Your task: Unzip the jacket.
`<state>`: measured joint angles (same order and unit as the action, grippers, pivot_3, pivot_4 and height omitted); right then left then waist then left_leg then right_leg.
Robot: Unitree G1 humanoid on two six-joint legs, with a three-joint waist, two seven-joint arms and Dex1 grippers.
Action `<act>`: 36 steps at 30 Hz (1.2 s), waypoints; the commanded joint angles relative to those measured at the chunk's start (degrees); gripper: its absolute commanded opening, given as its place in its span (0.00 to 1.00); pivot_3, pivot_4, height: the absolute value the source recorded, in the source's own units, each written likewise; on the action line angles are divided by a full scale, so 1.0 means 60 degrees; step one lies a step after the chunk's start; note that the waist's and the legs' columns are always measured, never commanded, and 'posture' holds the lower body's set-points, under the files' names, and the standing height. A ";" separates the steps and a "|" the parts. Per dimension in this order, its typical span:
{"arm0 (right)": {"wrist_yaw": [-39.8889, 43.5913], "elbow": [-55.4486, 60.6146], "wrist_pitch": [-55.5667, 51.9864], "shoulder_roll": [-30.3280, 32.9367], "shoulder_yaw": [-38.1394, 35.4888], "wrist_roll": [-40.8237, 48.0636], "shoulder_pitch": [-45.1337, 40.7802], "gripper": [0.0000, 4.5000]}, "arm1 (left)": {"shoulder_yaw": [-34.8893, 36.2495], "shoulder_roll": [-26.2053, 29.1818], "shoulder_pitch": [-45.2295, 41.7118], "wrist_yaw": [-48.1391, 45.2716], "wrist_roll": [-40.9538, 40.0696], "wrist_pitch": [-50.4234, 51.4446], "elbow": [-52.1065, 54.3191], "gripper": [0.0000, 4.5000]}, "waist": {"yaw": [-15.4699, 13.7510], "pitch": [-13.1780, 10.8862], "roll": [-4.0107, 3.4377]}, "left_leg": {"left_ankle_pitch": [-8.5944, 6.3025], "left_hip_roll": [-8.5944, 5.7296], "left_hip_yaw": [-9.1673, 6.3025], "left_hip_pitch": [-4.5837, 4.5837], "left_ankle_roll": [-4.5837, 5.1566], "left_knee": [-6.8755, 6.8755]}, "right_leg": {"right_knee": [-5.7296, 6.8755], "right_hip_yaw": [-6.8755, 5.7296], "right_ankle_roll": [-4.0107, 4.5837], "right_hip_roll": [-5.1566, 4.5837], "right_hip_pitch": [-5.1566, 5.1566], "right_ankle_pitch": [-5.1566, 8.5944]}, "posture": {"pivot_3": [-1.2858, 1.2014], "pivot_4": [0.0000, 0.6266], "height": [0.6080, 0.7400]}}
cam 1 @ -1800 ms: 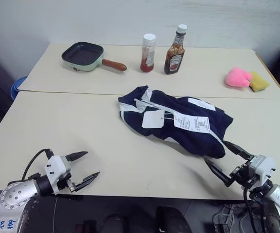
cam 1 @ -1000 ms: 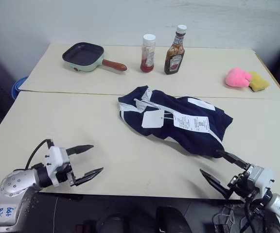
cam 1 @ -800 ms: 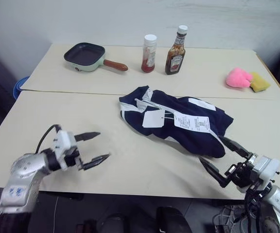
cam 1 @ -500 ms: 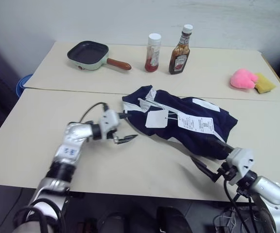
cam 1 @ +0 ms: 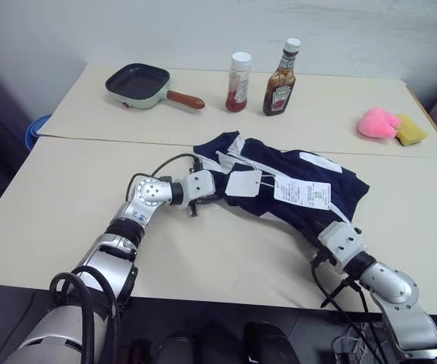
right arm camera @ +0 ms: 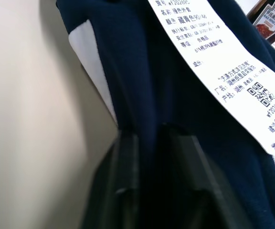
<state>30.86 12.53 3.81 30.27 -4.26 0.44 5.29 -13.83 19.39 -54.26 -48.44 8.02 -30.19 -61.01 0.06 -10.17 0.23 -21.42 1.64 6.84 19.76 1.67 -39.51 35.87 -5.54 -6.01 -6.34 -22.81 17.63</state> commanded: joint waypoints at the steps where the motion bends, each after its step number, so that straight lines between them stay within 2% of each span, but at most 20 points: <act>1: 0.0933 0.0472 0.0126 0.0485 -0.0384 0.1007 0.0231 0.00 | 0.0144 0.0623 0.0884 -0.1354 -0.0432 0.0289 0.0735 0.00 | 0.0069 0.0004 -0.0006 | 0.0000 0.0005 0.0001 0.0000 -0.0003 0.0003 | 0.0006 0.0000 0.0001 0.0001 -0.0001 0.0000 | 0.52 0.24 1.00; 6: 0.3846 0.1298 -0.0529 0.1711 -0.1789 0.4790 0.0690 0.00 | 0.0798 0.2206 0.3393 -0.3843 -0.2879 0.3292 0.5815 0.00 | 0.0283 0.0001 -0.0010 | -0.0002 0.0018 -0.0019 -0.0003 -0.0012 0.0038 | -0.0003 -0.0021 0.0006 -0.0025 -0.0002 0.0003 | 0.52 0.24 1.00; 9: 0.4633 0.1697 -0.2693 0.2832 -0.2639 0.6959 0.0948 0.00 | 0.1180 0.3468 0.4823 -0.4789 -0.4392 0.5442 0.8669 0.00 | 0.0246 -0.0007 -0.0001 | -0.0003 0.0018 -0.0046 0.0006 -0.0011 0.0035 | -0.0015 -0.0044 0.0007 -0.0045 0.0008 0.0003 | 0.52 0.24 1.00; 12: 0.5642 0.2250 -0.4503 0.4104 -0.3008 0.8157 0.1634 0.00 | 0.1545 0.4637 0.5940 -0.5268 -0.5340 0.6898 1.0349 0.00 | 0.0171 -0.0015 -0.0010 | -0.0007 0.0027 -0.0150 0.0081 -0.0014 -0.0048 | -0.0019 -0.0042 0.0024 -0.0076 0.0013 0.0011 | 0.52 0.24 1.00; 16: 0.6260 0.2857 -0.5294 0.4810 -0.2624 0.7879 0.2793 0.00 | 0.1748 0.5500 0.7109 -0.5308 -0.6023 0.8072 1.1639 0.00 | -0.0047 -0.0017 -0.0015 | -0.0012 0.0020 -0.0235 0.0075 -0.0027 -0.0059 | -0.0057 -0.0084 0.0052 -0.0105 0.0059 0.0026 | 0.52 0.24 1.00; 18: 0.6332 0.2921 -0.4872 0.4657 -0.2259 0.7175 0.3143 0.00 | 0.1723 0.5657 0.7672 -0.5274 -0.6010 0.8124 1.2043 0.00 | -0.0094 -0.0017 -0.0018 | -0.0013 0.0004 -0.0246 0.0078 -0.0027 -0.0055 | -0.0057 -0.0095 0.0057 -0.0128 0.0060 0.0029 | 0.52 0.24 1.00; 20: 0.5890 0.2718 -0.4227 0.3985 -0.2115 0.6676 0.3051 0.00 | 0.1647 0.5749 0.8147 -0.5145 -0.5902 0.8159 1.2522 0.00 | -0.0096 -0.0019 -0.0014 | -0.0018 -0.0003 -0.0245 0.0081 -0.0023 -0.0052 | -0.0061 -0.0096 0.0058 -0.0134 0.0059 0.0030 | 0.52 0.24 1.00; 22: 0.5755 0.2359 -0.3385 0.3499 -0.2104 0.5991 0.3000 0.00 | 0.1623 0.5578 0.8567 -0.4769 -0.6004 0.8430 1.2963 0.00 | -0.0090 -0.0023 -0.0023 | -0.0018 -0.0004 -0.0242 0.0083 -0.0024 -0.0052 | -0.0067 -0.0101 0.0057 -0.0133 0.0059 0.0029 | 0.52 0.24 1.00; 24: 0.6072 0.2157 -0.2982 0.3439 -0.2330 0.5674 0.3229 0.00 | 0.1600 0.5418 0.8913 -0.4440 -0.6143 0.8653 1.3404 0.00 | -0.0084 -0.0032 -0.0039 | -0.0018 -0.0017 -0.0238 0.0083 -0.0022 -0.0053 | -0.0063 -0.0098 0.0055 -0.0140 0.0059 0.0028 | 0.52 0.24 1.00; 30: 0.6549 0.1983 -0.2871 0.3585 -0.3027 0.5604 0.3828 0.00 | 0.1486 0.5226 0.9762 -0.3816 -0.6470 0.9298 1.4354 0.00 | -0.0126 -0.0035 -0.0043 | -0.0015 -0.0016 -0.0237 0.0080 -0.0020 -0.0052 | -0.0055 -0.0104 0.0054 -0.0136 0.0061 0.0028 | 0.52 0.24 1.00; 31: 0.6764 0.2068 -0.3495 0.3771 -0.3185 0.5953 0.4199 0.00 | 0.1478 0.5173 0.9889 -0.3693 -0.6476 0.9375 1.4404 0.00 | -0.0132 -0.0034 -0.0044 | -0.0014 -0.0015 -0.0237 0.0080 -0.0019 -0.0052 | -0.0056 -0.0104 0.0054 -0.0136 0.0064 0.0028 | 0.52 0.24 1.00; 32: 0.6862 0.2017 -0.3050 0.3558 -0.3383 0.5898 0.4231 0.05 | 0.1514 0.5047 0.9949 -0.3407 -0.6329 0.9331 1.4350 0.06 | -0.0157 -0.0034 -0.0052 | -0.0013 -0.0015 -0.0237 0.0080 -0.0019 -0.0053 | -0.0057 -0.0104 0.0054 -0.0136 0.0066 0.0028 | 0.52 0.24 1.00; 34: 0.7090 0.2094 -0.3310 0.3538 -0.3684 0.6119 0.4704 0.15 | 0.1640 0.4977 1.0007 -0.3196 -0.6446 0.9524 1.4310 0.18 | -0.0208 -0.0036 -0.0053 | -0.0013 -0.0016 -0.0237 0.0075 -0.0017 -0.0053 | -0.0057 -0.0102 0.0054 -0.0138 0.0069 0.0028 | 0.52 0.24 1.00; 35: 0.7151 0.2123 -0.3271 0.3493 -0.3834 0.6097 0.4871 0.22 | 0.1720 0.4982 1.0020 -0.3207 -0.6530 0.9522 1.4318 0.24 | -0.0239 -0.0036 -0.0053 | -0.0013 -0.0016 -0.0237 0.0077 -0.0017 -0.0053 | -0.0058 -0.0102 0.0054 -0.0138 0.0067 0.0028 | 0.52 0.24 1.00; 36: 0.7218 0.2320 -0.3966 0.3603 -0.4214 0.6457 0.5380 0.31 | 0.1888 0.5081 1.0014 -0.3357 -0.6741 0.9595 1.4349 0.33 | -0.0253 -0.0036 -0.0054 | -0.0013 -0.0015 -0.0239 0.0076 -0.0017 -0.0052 | -0.0056 -0.0103 0.0054 -0.0137 0.0067 0.0028 | 0.52 0.24 1.00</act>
<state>73.04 24.78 -17.22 51.52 -26.46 36.59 35.48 -4.59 49.49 5.69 -68.17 -30.33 27.20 23.94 -1.46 -10.38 -0.09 -21.50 1.56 5.39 20.24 1.57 -39.82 35.52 -6.16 -5.68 -7.17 -22.41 17.80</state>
